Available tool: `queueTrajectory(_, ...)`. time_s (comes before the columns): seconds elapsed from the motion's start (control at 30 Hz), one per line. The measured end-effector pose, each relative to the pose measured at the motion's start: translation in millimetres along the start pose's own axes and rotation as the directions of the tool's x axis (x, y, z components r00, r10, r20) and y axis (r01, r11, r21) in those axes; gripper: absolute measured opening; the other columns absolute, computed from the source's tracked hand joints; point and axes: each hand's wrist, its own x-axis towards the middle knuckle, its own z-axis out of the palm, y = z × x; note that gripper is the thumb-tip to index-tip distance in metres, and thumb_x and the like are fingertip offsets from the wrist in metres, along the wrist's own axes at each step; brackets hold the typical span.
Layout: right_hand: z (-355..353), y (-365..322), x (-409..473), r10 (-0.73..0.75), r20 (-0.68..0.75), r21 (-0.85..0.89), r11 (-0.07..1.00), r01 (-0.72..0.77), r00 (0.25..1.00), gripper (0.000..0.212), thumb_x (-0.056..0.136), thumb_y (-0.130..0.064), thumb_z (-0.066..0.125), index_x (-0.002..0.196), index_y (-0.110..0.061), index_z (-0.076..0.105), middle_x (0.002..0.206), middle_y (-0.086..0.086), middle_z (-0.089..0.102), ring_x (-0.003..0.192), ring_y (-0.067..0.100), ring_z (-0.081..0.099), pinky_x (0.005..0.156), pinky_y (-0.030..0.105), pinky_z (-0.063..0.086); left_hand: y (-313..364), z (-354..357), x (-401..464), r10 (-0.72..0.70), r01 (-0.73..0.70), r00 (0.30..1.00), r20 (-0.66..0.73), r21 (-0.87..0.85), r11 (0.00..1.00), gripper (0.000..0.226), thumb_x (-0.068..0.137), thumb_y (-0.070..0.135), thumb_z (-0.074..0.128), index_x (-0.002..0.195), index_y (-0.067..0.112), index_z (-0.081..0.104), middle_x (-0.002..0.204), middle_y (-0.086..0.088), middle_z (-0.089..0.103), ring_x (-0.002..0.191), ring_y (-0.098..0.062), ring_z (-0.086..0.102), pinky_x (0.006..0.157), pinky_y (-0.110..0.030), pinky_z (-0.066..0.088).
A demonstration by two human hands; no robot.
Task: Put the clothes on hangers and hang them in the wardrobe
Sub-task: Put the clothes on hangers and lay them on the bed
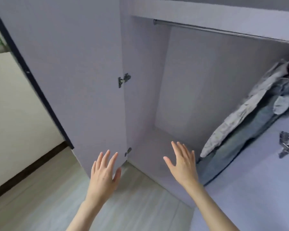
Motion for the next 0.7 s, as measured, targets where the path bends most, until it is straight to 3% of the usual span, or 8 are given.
queueTrajectory(0.17,-25.2,39.8,38.9,0.177,-0.088,-0.052,0.982,-0.181,0.98,0.065,0.088,-0.052,0.043,0.141,-0.015,0.037,0.145,0.01,0.039,0.136,0.028,0.033,0.111,0.053,0.021,32.0,20.6,88.1,0.197,-0.195,0.98,0.043,-0.048,0.98,0.053,0.089,0.041,0.037,0.135,0.018,0.046,0.141,-0.013,0.042,0.135,-0.037,0.031,0.103,-0.049,0.033)
queueTrajectory(0.4,-74.6,115.4,93.2,0.326,-0.218,-0.026,0.94,-0.339,0.92,0.061,0.086,-0.043,0.05,0.136,-0.009,0.044,0.139,0.016,0.045,0.131,0.034,0.038,0.106,0.052,0.03,136.1,68.2,182.3,0.446,-0.433,0.893,0.059,-0.157,0.888,0.055,0.087,0.042,0.034,0.129,0.012,0.052,0.133,-0.018,0.05,0.124,-0.044,0.044,0.093,-0.053,0.042)
queueTrajectory(0.53,-117.4,155.4,136.1,0.396,-0.326,0.125,0.918,-0.377,0.858,0.054,0.09,-0.029,0.057,0.138,-0.009,0.041,0.143,0.014,0.04,0.133,0.029,0.034,0.109,0.04,0.026,207.7,90.6,222.5,0.551,-0.537,0.834,0.018,-0.198,0.82,0.047,0.087,0.039,0.037,0.127,0.016,0.047,0.13,-0.017,0.053,0.12,-0.043,0.048,0.09,-0.051,0.044)
queueTrajectory(0.7,-173.5,191.1,201.9,0.511,-0.498,0.356,0.857,-0.372,0.7,0.052,0.093,-0.023,0.053,0.138,-0.003,0.036,0.14,0.015,0.039,0.132,0.028,0.035,0.106,0.032,0.028,275.3,106.5,264.5,0.618,-0.598,0.786,0.009,-0.238,0.765,0.044,0.086,0.038,0.037,0.126,0.02,0.045,0.129,-0.013,0.053,0.12,-0.04,0.049,0.088,-0.049,0.046)
